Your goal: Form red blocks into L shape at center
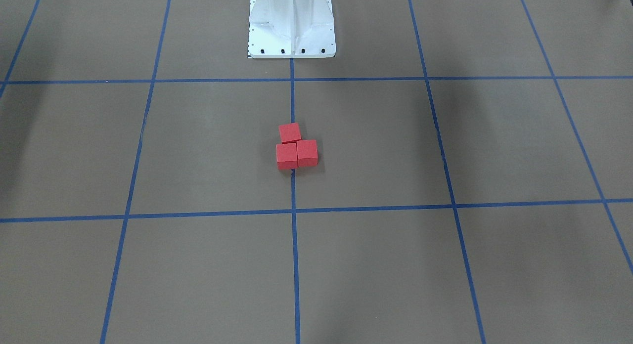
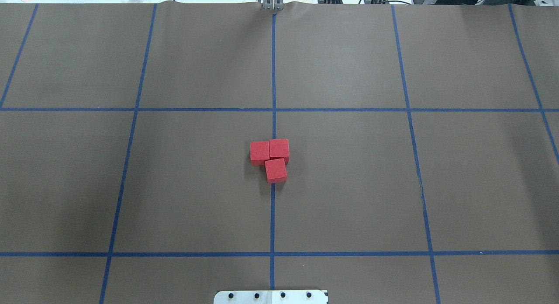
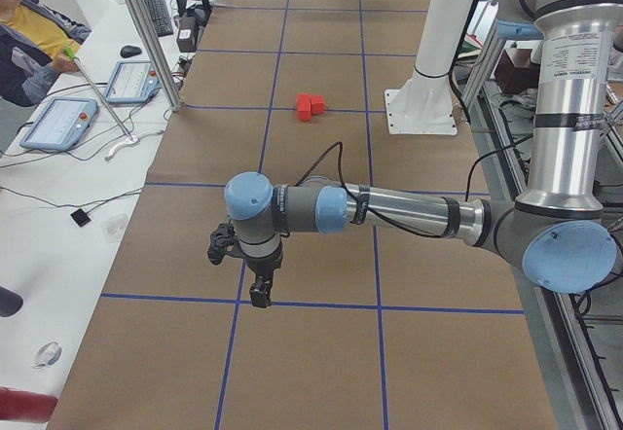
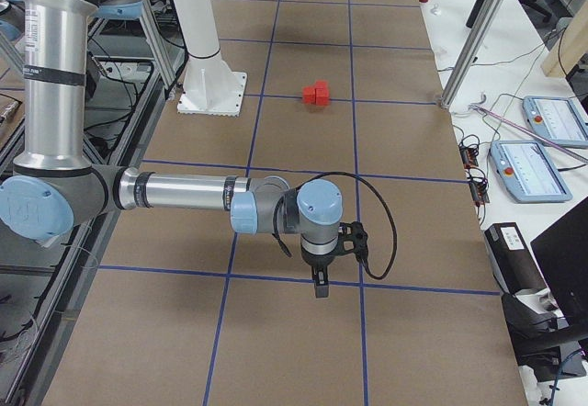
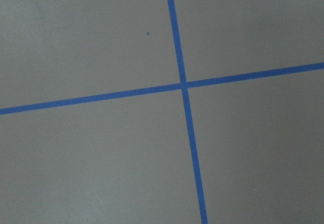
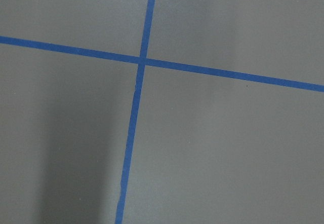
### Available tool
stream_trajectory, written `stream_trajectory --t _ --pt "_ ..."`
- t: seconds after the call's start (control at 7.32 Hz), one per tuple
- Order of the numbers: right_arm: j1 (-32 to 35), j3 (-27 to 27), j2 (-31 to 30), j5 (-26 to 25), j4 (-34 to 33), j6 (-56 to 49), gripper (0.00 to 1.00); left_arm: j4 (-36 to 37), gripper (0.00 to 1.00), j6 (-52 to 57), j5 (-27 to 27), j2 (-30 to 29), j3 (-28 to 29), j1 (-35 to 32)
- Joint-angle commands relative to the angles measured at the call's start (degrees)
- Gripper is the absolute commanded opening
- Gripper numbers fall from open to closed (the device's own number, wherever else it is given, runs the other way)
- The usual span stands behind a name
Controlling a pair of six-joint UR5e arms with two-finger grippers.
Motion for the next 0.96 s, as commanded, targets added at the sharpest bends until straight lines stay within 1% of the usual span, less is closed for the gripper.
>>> stream_trajectory --t 0.0,0.55,0.82 --pt "0.0 -0.1 0.0 0.0 0.0 0.1 0.99 -0.3 1.0 -0.2 0.2 0.7 -0.2 0.2" --pt "0.0 -0.2 -0.1 0.0 0.0 0.1 0.99 -0.9 1.0 0.3 0.4 1.0 -0.1 0.5" --pt "0.0 -0.4 -0.1 0.0 0.0 0.1 0.99 -2.5 1.0 0.2 0.4 1.1 0.4 0.6"
